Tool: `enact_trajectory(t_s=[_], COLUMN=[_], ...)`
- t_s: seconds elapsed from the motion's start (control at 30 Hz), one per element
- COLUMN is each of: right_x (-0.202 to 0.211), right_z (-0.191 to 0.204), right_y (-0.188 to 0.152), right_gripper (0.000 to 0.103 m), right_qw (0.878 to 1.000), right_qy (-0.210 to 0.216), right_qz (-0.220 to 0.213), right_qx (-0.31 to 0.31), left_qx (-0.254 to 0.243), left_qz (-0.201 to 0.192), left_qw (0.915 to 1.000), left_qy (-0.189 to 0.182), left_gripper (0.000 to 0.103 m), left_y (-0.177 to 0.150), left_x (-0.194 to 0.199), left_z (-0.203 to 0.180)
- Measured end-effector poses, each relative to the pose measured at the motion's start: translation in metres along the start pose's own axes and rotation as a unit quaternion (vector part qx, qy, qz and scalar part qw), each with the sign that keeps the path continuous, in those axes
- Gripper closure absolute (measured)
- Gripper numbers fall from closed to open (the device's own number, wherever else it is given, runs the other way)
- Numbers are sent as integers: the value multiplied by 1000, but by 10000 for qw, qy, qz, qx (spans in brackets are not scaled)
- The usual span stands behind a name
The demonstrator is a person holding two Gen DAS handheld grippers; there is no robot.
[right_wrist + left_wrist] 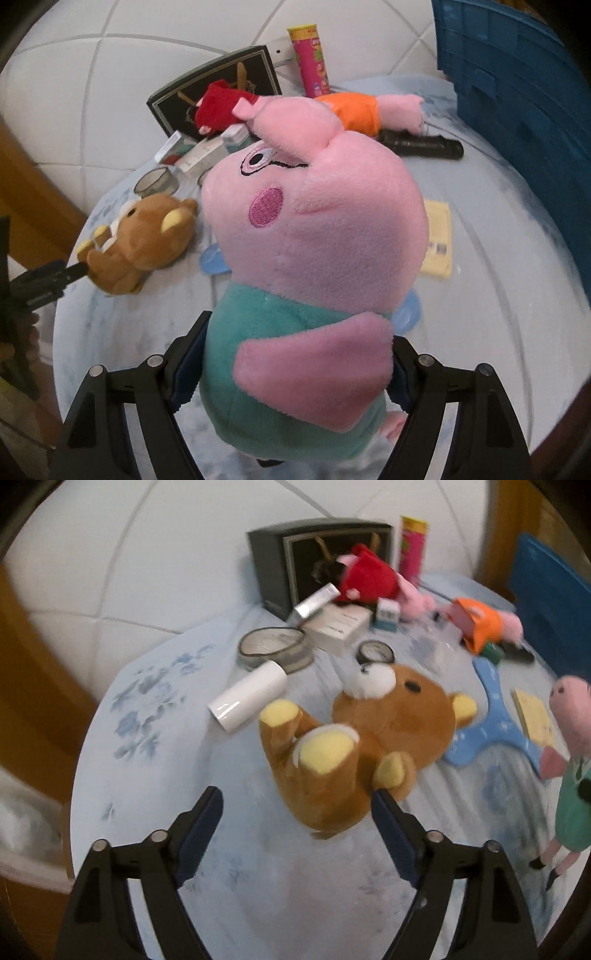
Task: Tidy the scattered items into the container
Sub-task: 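Lift the teddy bear with the left tool and the pig plush with the right tool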
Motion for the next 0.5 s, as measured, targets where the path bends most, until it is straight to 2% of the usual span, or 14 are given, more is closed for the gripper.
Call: enact_trajectory(t_s=[0.2, 0.3, 0.37, 0.4, 0.43, 0.47, 0.5], right_x=[4, 2, 1, 0, -1, -2, -3], right_z=[27, 30, 30, 30, 30, 30, 30], right_y=[-12, -15, -19, -20, -22, -23, -24], right_gripper=[22, 22, 22, 22, 22, 22, 22], right_qw=[9996, 9989, 9984, 9980, 9977, 9974, 9970], right_qy=[-240, -341, -433, -479, -526, -572, -618], right_qz=[-4, 12, 47, 64, 94, 125, 155], right_qx=[-173, -306, -374, -408, -418, -427, -437], left_qx=[-565, -774, -846, -857, -844, -830, -816], left_qz=[49, -16, -114, -168, -187, -204, -221], left_qw=[9983, 9966, 9951, 9941, 9936, 9932, 9926], left_qy=[-155, -295, -495, -642, -721, -797, -873], left_gripper=[17, 0, 2, 22, 33, 35, 53], left_y=[9, 15, 18, 18, 17, 16, 15], left_x=[-31, -43, -46, -46, -43, -40, -38], left_z=[-16, -27, -35, -40, -42, -44, -46])
Point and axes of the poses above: each gripper's, at about its wrist camera, not at the fingertips, and x roughly against the way its jaws point, z to its left, y to its top, the point moved 9 cm from there along -x, roughly the way its jaws point, and after that the axes turned 6 degrees about z, right-handed, at the moved point
